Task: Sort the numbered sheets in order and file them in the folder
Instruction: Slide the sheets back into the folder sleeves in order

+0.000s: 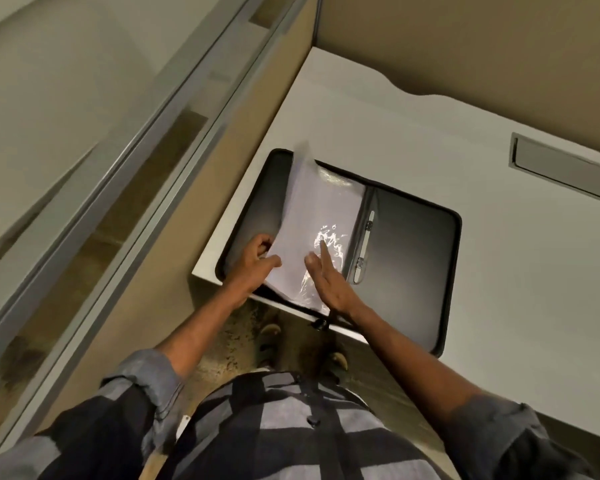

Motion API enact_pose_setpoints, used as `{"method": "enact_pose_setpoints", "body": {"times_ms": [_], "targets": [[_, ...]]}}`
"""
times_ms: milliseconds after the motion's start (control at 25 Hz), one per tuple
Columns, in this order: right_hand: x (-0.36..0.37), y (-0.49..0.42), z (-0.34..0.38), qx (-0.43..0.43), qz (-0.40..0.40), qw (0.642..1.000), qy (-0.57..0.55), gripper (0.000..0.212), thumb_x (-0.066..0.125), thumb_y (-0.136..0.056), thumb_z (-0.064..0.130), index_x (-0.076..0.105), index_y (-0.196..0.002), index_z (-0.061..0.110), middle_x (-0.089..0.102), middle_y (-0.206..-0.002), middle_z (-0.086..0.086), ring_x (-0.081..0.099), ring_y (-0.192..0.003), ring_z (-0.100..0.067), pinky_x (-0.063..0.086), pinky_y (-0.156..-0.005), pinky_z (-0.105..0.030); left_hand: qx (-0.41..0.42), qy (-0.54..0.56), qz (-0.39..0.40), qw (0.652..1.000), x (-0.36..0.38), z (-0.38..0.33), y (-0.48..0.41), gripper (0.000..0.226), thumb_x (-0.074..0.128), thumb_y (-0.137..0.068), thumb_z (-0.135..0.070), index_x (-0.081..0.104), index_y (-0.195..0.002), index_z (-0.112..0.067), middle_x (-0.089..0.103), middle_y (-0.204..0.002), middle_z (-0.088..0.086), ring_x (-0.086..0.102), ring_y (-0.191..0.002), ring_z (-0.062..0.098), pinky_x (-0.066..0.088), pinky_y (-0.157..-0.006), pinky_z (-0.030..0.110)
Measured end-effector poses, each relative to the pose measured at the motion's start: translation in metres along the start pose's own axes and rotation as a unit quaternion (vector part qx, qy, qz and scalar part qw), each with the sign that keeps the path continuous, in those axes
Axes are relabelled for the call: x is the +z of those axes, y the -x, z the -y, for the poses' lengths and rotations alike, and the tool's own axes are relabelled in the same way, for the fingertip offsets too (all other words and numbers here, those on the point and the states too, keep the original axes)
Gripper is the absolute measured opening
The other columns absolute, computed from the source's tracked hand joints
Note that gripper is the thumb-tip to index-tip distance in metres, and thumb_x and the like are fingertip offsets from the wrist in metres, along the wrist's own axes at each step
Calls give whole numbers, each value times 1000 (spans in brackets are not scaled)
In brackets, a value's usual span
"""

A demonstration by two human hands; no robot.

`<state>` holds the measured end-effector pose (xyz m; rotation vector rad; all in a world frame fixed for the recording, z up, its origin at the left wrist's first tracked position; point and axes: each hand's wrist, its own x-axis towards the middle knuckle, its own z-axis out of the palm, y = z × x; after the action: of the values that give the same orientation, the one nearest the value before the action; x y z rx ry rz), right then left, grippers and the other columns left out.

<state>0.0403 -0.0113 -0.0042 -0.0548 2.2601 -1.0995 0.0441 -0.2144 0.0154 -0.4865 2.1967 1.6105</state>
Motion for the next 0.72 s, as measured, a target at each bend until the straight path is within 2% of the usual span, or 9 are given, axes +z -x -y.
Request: {"method": "enact_pose_setpoints", "body": {"times_ms": [80,160,200,280,360,480,600,680,720], "targets": [[-16,6,22,28,-19,988,-148,85,22,-93,81,-1,-161,37,16,-170,2,29,-152,-26,21,-124,-57,29,33,57,997,15,-19,15,38,68,-93,-12,51,-124,-26,61,-120,-4,61,-114,18,55,-93,32],[-33,16,31,3,-27,974,-225,82,26,-91,82,14,-159,38,33,-163,-5,46,-142,-26,39,-114,-59,74,37,105,991,33,-34,31,43,69,-93,-11,49,-126,-28,57,-121,-12,58,-114,7,53,-99,31],[-41,23,32,-14,-38,967,-250,75,27,-92,80,23,-154,37,44,-154,-7,55,-134,-24,49,-107,-56,94,42,125,987,44,-41,36,47,70,-93,-12,47,-130,-30,55,-122,-16,57,-115,4,53,-98,27],[-57,36,30,-41,-76,956,-279,64,29,-96,74,30,-149,37,53,-142,-5,62,-124,-21,58,-97,-48,120,46,158,979,64,-52,44,53,70,-95,-15,41,-135,-33,52,-127,-18,55,-117,0,53,-91,16],[-72,50,23,-59,-113,949,-290,63,32,-98,70,28,-150,36,54,-141,-3,63,-122,-20,61,-91,-41,132,29,181,974,84,-60,48,57,68,-96,-18,36,-139,-36,49,-135,-14,53,-121,3,51,-90,13],[-86,62,13,-74,-145,943,-291,55,39,-103,55,26,-152,33,53,-142,3,64,-122,-15,62,-87,-38,143,-4,200,969,103,-69,52,69,67,-98,-26,27,-152,-37,42,-151,-5,47,-131,9,47,-101,26],[-97,71,2,-76,-164,939,-292,49,40,-107,46,28,-153,33,53,-145,6,61,-126,-12,61,-90,-38,157,-68,230,958,118,-71,57,82,66,-98,-33,13,-160,-35,28,-159,-9,34,-138,8,36,-106,27],[-124,99,-43,-50,-211,924,-314,48,42,-108,45,31,-152,32,56,-144,3,61,-127,-14,59,-95,-42,180,-125,296,930,172,-83,71,85,65,-98,-39,9,-162,-35,19,-165,-12,25,-148,8,27,-116,31],[-124,99,-53,-36,-223,922,-314,49,46,-107,43,32,-152,31,57,-143,3,61,-128,-14,57,-99,-42,198,-139,303,922,179,-79,71,86,65,-98,-40,8,-162,-36,16,-168,-11,20,-152,9,22,-120,32]]}}
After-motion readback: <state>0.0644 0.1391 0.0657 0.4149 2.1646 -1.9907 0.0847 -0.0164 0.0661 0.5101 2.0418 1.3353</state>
